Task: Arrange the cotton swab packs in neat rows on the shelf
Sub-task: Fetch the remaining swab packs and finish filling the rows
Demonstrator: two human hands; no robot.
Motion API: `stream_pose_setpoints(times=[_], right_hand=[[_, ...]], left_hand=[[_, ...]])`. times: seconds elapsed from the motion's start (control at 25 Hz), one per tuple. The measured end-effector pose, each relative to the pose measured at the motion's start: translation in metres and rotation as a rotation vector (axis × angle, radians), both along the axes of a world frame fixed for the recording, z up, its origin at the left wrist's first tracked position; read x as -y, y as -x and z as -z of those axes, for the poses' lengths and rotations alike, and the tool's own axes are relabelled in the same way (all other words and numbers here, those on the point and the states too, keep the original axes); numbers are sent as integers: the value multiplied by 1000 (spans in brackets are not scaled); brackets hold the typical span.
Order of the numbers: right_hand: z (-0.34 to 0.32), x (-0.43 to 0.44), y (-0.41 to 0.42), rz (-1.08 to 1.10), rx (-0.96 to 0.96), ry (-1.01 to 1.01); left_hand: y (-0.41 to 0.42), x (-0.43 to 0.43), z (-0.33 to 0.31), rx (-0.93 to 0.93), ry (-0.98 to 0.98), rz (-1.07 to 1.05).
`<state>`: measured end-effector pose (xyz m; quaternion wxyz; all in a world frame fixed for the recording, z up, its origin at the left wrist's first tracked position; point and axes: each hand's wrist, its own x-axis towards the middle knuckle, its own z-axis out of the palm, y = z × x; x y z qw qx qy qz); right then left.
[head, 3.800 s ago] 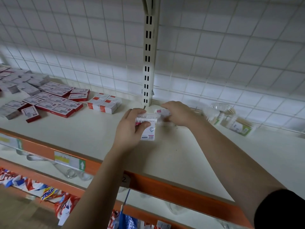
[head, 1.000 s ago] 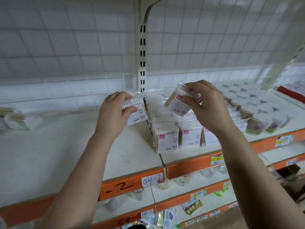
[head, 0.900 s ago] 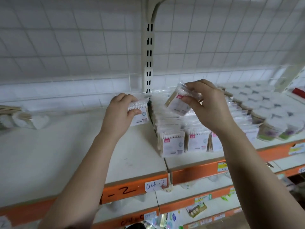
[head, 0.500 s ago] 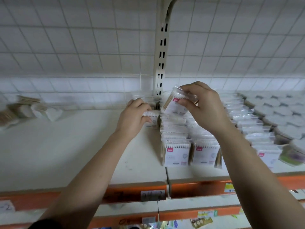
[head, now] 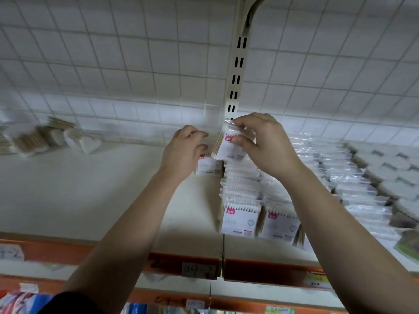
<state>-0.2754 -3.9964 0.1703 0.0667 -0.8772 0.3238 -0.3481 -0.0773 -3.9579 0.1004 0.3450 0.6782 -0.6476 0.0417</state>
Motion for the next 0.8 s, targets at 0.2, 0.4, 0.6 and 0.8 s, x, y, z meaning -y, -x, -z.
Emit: stream_pose_setpoints(times=[0.2, 0.4, 0.6, 0.8], right_hand=[[1, -7, -29, -67, -53, 1], [8, -11, -55, -48, -249, -40], [23, -15, -65, 80, -504, -100], [24, -16, -74, 198, -517, -184]], left_hand=[[-28, -23, -4, 31, 92, -105], [-58, -42, 5, 18, 81, -124], [-83, -55, 9, -14, 48, -79], [-109, -71, 15, -22, 74, -22]])
